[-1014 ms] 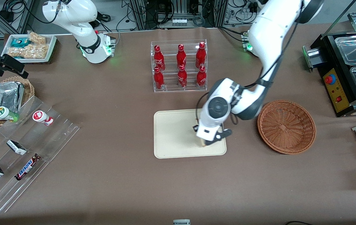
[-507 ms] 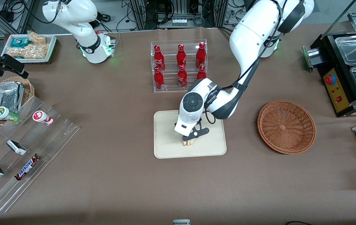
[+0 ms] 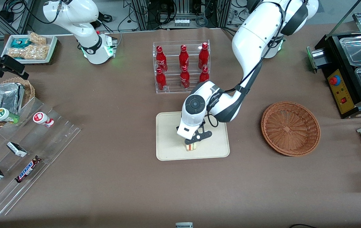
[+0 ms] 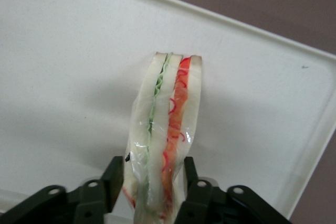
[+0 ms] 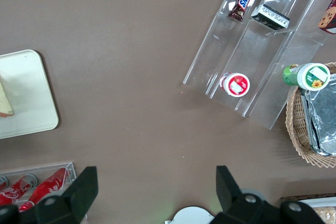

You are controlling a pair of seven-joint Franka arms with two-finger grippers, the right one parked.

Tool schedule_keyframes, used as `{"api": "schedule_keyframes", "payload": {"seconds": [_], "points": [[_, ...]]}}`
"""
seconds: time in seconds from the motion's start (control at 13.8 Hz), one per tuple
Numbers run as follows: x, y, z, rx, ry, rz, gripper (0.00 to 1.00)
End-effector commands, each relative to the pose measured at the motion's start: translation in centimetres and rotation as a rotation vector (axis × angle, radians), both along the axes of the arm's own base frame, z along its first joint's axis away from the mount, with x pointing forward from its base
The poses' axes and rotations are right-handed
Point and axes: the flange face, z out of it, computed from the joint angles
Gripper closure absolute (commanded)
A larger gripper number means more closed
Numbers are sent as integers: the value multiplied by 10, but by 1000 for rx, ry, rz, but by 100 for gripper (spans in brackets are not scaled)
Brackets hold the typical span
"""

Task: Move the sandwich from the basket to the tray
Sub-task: 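Lower the sandwich onto the tray and open the left gripper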

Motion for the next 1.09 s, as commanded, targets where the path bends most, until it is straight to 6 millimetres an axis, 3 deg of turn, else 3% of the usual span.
{"api": "schedule_keyframes", "payload": {"seconds": [0.0,0.36,0.51,0.65,0.87,1.01], "points": [[5,3,57,1,-47,34,0],[7,30,158,22,-85,40,0],[16,66,191,45,-64,77,0],[29,105,212,49,-61,65,0],[46,183,224,30,-9,20,0],[49,245,234,33,1,-37,0]]}}
